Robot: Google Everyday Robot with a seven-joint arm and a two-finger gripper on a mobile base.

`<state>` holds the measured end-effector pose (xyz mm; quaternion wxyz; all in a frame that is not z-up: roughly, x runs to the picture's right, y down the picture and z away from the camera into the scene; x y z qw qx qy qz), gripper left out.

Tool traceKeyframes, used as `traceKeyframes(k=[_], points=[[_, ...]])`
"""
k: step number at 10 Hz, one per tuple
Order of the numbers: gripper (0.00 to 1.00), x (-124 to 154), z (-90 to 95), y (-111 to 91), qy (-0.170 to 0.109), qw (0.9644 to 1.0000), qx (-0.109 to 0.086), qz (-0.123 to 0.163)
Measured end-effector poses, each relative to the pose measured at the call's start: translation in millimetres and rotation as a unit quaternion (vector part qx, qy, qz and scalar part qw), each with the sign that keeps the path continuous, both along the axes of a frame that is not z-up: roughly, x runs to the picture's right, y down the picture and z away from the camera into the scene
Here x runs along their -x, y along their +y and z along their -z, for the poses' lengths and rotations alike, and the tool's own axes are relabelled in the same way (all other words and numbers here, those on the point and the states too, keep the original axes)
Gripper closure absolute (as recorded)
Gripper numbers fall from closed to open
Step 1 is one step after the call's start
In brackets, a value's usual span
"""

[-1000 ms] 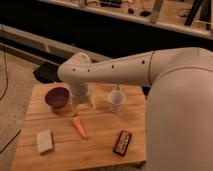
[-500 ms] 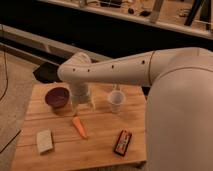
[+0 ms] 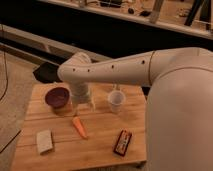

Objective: Place the bottle in the ceramic bowl

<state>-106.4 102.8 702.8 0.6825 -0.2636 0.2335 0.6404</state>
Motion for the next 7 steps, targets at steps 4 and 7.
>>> traceKeyframes(k=[4,7], points=[[0.35,-18.9,-21.3,-13.4,0.015,0.9998,-0.014,0.009],[0.35,-50.9,-56.5,-40.5,0.029,0.9989,-0.036,-0.005]])
